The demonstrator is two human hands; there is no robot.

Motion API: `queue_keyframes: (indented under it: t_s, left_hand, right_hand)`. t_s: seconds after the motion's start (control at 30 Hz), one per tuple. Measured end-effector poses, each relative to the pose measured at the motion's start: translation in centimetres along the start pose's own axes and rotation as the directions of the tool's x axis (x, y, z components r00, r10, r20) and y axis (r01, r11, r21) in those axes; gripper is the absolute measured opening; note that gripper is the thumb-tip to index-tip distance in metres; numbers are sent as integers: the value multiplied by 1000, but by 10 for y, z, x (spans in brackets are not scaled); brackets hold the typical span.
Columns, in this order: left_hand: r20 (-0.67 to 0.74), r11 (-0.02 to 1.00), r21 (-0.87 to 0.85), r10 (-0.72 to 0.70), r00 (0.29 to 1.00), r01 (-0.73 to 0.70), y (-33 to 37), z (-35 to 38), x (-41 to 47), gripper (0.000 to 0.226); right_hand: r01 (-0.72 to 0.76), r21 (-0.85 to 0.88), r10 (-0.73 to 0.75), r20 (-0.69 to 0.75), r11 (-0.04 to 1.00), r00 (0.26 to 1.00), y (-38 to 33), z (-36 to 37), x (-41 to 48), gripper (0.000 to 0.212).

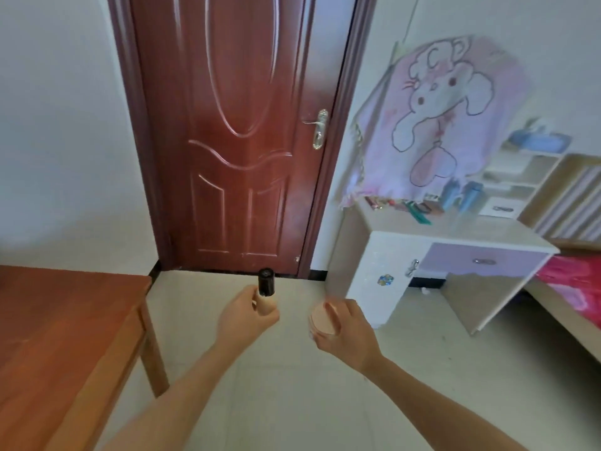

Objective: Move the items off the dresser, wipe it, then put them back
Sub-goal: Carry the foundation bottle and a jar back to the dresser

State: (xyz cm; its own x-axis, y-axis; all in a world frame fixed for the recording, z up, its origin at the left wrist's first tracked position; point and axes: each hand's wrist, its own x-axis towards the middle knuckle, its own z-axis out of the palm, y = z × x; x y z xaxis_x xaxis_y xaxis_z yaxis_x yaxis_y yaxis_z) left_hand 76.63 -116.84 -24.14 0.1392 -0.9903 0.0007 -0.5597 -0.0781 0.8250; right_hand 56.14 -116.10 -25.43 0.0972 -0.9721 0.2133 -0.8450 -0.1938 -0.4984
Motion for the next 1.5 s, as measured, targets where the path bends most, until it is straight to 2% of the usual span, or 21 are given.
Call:
queue_keyframes:
  t_s: [0.13,0.3,0.43,0.5,0.6,0.7,0.87,1.0,1.1,1.23,1.37,1.5]
  left_hand:
    - [103,997,-41,65,993,-61,58,87,-27,26]
    - [235,991,-59,128,963,-117,115,183,-50,24]
    - [265,980,-76,196,944,-182,170,246,-69,42]
    - [295,977,-87,212,931,-195,189,267,-74,37]
    - [419,971,-88,237,877,-220,204,289,-75,33]
    - [455,970,-112,243,857,-215,216,309,-64,35]
    - [463,970,-140,243,852,-201,228,343,-21,36]
    - [499,971,-152,234,835,-182,237,375,27,36]
    - [490,972,-179,222,843,-153,256,401,68,27]
    - [477,963,-199,257,841,-181,280,433,118,23]
    - [482,968,-187,240,843,-169,287,461,151,22]
    - [511,981,-116,191,838,-153,285,484,178,24]
  right_hand:
    - [-172,-20,170,-71,985,983,87,-72,-40,62]
    - [-355,18,352,-191,935,916,167,-139,-100,64]
    - [-466,19,457,-230,885,859,212,-182,-139,63]
    - [-510,42,502,-261,859,824,230,-196,-150,63]
    - [-555,73,549,-303,828,779,252,-207,-157,65]
    - [-583,73,576,-294,810,763,272,-209,-155,67]
    - [-575,-48,538,-297,817,789,308,-213,-127,69]
    - [-601,-96,563,-259,793,785,339,-225,-84,69]
    - [-597,-134,551,-266,791,791,361,-243,-43,73]
    - [-617,-69,563,-340,784,753,391,-253,7,83]
    - [-625,-36,588,-301,780,751,418,-246,37,69]
    - [-641,-23,613,-271,767,742,448,-232,54,65]
